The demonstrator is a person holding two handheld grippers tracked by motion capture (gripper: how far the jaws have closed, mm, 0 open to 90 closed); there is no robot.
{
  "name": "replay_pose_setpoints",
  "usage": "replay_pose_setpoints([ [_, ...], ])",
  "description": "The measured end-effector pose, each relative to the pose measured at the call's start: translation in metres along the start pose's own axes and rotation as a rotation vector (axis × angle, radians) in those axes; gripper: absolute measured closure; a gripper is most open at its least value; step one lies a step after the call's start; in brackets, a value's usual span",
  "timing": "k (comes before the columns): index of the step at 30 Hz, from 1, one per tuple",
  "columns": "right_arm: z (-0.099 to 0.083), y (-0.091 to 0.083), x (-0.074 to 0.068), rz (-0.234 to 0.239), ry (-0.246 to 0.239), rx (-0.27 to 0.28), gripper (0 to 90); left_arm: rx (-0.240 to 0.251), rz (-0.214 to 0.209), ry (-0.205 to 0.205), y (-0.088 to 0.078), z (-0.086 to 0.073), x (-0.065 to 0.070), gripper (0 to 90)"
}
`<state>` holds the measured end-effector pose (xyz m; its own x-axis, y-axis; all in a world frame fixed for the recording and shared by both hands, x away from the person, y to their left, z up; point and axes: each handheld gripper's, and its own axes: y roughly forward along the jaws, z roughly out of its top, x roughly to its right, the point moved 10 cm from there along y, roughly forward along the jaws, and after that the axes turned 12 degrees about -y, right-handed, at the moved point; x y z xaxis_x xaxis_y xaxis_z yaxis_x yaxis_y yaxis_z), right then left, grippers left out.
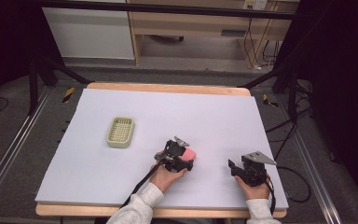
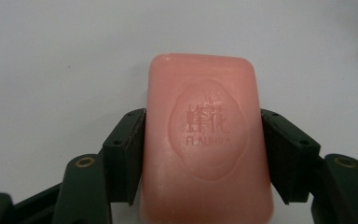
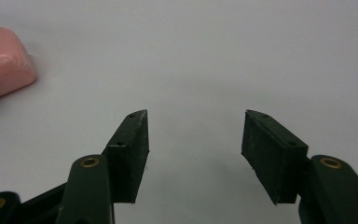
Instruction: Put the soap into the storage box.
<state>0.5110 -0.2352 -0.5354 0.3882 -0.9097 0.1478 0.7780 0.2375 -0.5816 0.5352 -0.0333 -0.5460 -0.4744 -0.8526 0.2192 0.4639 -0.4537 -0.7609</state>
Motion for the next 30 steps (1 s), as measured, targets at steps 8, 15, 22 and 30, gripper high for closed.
replay_pose_setpoints([
  [8,0.000,0.000,0.000,0.002,-0.001,0.001,41.3,-0.007,-0.013,0.009,-0.005,0.001,-0.003,36.7],
  [15,0.000,-0.001,0.000,0.002,-0.001,0.001,41.2,0.012,-0.023,0.014,-0.017,0.005,-0.008,36.8],
  [22,0.000,-0.001,0.000,0.003,0.001,0.002,40.8,0.029,-0.024,0.022,-0.030,0.008,-0.014,36.8],
  [30,0.001,-0.001,0.000,-0.001,-0.001,0.006,40.2,0.037,-0.018,0.028,-0.045,0.010,-0.022,36.8],
])
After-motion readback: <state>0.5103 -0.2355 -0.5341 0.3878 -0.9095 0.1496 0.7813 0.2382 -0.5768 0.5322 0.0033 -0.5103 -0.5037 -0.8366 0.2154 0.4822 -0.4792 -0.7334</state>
